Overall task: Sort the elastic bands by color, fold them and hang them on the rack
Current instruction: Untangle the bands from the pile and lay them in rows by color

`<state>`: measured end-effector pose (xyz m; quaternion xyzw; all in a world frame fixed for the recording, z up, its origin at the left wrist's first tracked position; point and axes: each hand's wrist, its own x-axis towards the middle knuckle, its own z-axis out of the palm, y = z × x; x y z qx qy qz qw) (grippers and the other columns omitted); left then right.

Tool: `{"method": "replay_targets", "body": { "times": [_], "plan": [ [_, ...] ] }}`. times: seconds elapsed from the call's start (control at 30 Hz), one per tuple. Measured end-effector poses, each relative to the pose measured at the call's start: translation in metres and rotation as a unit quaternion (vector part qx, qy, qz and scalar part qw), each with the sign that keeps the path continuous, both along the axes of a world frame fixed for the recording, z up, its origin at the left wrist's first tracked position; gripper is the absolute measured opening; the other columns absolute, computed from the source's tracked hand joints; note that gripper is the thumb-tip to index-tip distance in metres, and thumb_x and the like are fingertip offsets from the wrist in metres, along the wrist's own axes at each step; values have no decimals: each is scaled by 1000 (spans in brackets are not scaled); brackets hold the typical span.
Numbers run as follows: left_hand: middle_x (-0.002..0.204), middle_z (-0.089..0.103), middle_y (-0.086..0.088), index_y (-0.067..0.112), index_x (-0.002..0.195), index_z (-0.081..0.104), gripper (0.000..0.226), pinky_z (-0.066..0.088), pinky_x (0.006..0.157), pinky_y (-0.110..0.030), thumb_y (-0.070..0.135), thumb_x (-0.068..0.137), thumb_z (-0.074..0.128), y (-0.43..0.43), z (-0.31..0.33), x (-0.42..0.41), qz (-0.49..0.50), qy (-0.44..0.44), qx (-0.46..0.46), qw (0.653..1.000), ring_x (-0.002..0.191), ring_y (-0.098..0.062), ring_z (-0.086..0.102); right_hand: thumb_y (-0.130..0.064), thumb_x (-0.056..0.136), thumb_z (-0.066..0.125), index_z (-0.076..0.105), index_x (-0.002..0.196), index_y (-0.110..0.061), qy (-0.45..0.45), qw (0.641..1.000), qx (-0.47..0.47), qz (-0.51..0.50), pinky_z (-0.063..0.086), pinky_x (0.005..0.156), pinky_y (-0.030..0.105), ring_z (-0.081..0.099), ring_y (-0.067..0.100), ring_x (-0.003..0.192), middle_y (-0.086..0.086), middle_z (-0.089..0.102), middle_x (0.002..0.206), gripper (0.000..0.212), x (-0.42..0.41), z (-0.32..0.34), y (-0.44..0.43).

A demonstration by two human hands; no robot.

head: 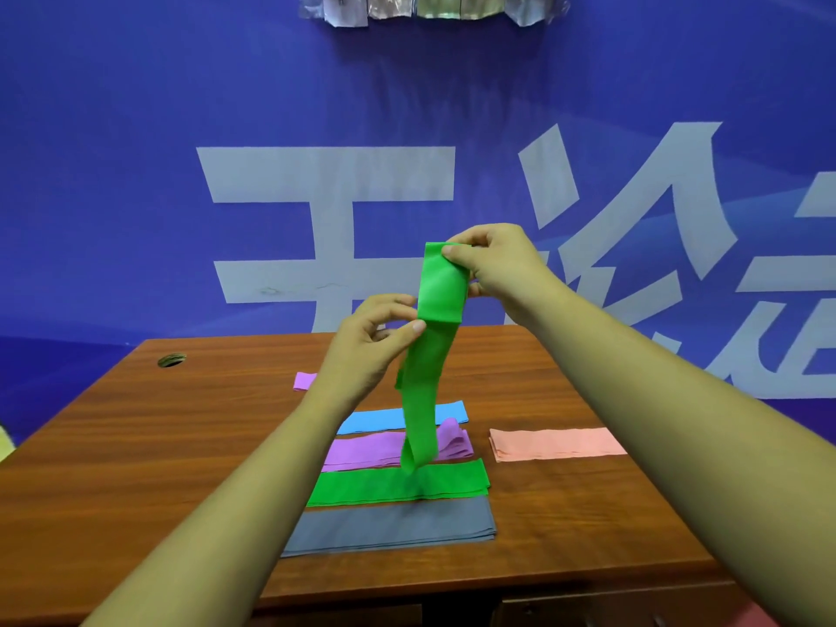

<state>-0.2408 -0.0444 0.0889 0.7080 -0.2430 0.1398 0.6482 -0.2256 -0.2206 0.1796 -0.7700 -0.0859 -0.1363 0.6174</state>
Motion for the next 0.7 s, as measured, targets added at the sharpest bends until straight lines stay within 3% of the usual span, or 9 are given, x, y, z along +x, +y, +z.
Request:
{"method": "replay_targets", "body": {
  "times": [0.07, 0.17, 0.27, 0.37, 0.47, 0.6, 0.7],
  "plan": [
    [100, 70, 3, 15, 88, 70, 7, 45, 70, -18, 9, 89, 67, 0, 2, -1, 11, -3, -8, 1000, 86, -8, 62, -6, 92, 62, 68, 97, 1, 5, 1000, -8, -7, 60, 63, 35, 64, 14, 67, 8, 65, 80, 10, 1, -3, 1],
    [73, 69, 11, 12, 87, 67, 10, 48, 69, -17, 4, 92, 61, -4, 7, -5, 4, 16, -24, 1000, 72, -3, 62, -6, 91, 61, 67, 100, 1, 23, 999, -22, -22, 61, 66, 38, 67, 20, 73, 14, 67, 87, 13, 3, -10, -1],
    [60, 63, 13, 10, 88, 65, 9, 49, 67, -20, 5, 93, 60, -5, 10, -3, 17, 26, -49, 998, 64, -3, 58, -15, 88, 66, 67, 104, -12, 10, 995, -96, -40, 59, 66, 37, 63, 21, 70, 11, 65, 86, 16, 6, -20, -3],
    [61, 63, 7, 12, 87, 66, 8, 50, 66, -29, 9, 94, 61, -4, 15, 0, 33, 31, -73, 996, 64, -10, 59, -29, 86, 71, 71, 92, -20, -57, 986, -155, -7, 49, 65, 29, 56, 6, 64, -5, 66, 80, 11, 0, -22, -1],
    [65, 66, -1, 11, 87, 67, 7, 51, 63, -27, 11, 93, 62, -3, 17, 4, 47, 32, -79, 995, 64, -13, 63, -36, 81, 75, 73, 83, -16, -73, 979, -169, 84, 53, 75, 38, 61, 7, 72, -2, 71, 76, 20, -6, -22, 2],
    [67, 69, 0, 9, 89, 68, 6, 51, 63, -23, 11, 92, 63, 0, 14, 8, 59, 39, -55, 996, 66, -9, 64, -14, 83, 72, 75, 87, -14, -118, 957, -252, 77, 56, 76, 29, 68, 10, 76, 0, 74, 80, 5, -3, -26, 4],
    [69, 65, -8, 11, 87, 68, 7, 46, 61, -29, 14, 92, 64, 3, 10, 10, 58, 51, -55, 996, 66, -18, 58, -12, 86, 68, 73, 85, -15, -114, 955, -265, 72, 54, 72, 23, 65, 5, 73, -3, 72, 79, 6, -2, -28, 7]
  ]
}}
